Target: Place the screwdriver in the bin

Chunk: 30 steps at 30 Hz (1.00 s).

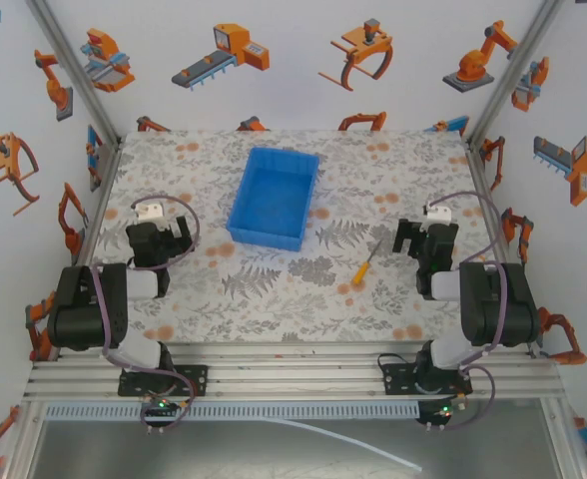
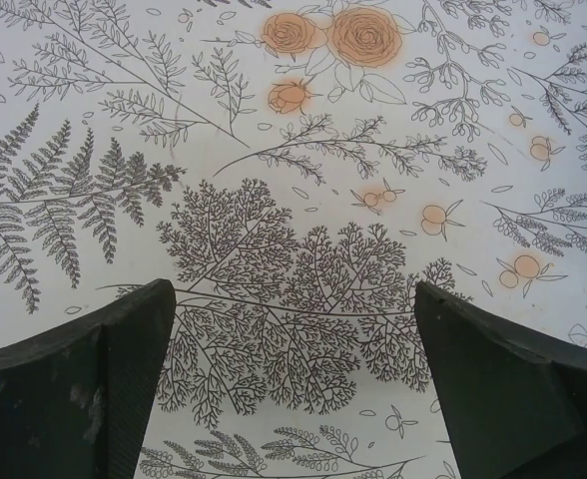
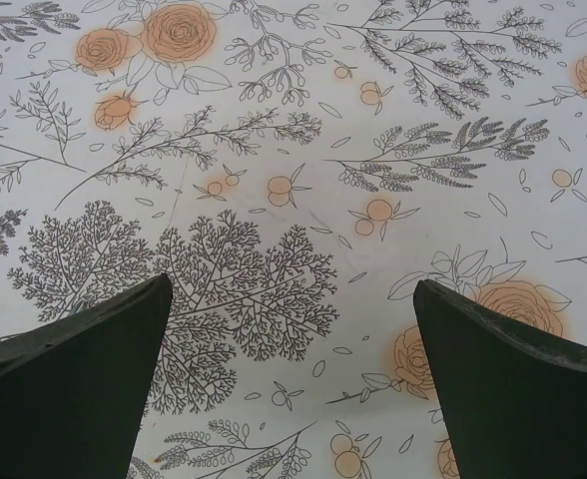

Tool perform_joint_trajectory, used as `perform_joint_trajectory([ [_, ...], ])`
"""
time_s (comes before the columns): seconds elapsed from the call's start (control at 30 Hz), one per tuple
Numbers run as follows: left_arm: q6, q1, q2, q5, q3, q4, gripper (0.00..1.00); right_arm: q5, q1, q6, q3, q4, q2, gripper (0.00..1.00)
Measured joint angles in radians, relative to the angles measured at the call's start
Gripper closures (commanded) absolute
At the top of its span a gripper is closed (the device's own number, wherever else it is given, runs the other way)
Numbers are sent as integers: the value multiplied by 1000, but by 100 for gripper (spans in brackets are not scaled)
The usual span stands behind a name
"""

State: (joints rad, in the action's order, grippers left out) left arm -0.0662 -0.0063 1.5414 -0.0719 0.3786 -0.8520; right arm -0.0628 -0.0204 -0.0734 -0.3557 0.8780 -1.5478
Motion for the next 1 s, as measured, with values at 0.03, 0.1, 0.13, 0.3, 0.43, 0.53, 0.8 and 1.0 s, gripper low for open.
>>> perform_joint_trajectory([
  [0.03, 0, 0, 0, 0, 0, 0, 3, 0, 0, 0, 0, 0, 0, 1],
  [0.1, 0, 0, 0, 0, 0, 0, 3, 0, 0, 0, 0, -1, 0, 1],
  [0.13, 0, 0, 0, 0, 0, 0, 3, 0, 0, 0, 0, -1, 0, 1],
  [0.3, 0, 0, 0, 0, 0, 0, 3, 0, 0, 0, 0, -2, 0, 1],
  [0.43, 0, 0, 0, 0, 0, 0, 3, 0, 0, 0, 0, -2, 0, 1],
  [0.53, 0, 0, 0, 0, 0, 0, 3, 0, 0, 0, 0, -2, 0, 1],
  [0.8, 0, 0, 0, 1, 0, 0, 3, 0, 0, 0, 0, -2, 0, 1],
  [1.0, 11, 0, 0, 23, 15, 15, 3, 0, 0, 0, 0, -2, 0, 1],
])
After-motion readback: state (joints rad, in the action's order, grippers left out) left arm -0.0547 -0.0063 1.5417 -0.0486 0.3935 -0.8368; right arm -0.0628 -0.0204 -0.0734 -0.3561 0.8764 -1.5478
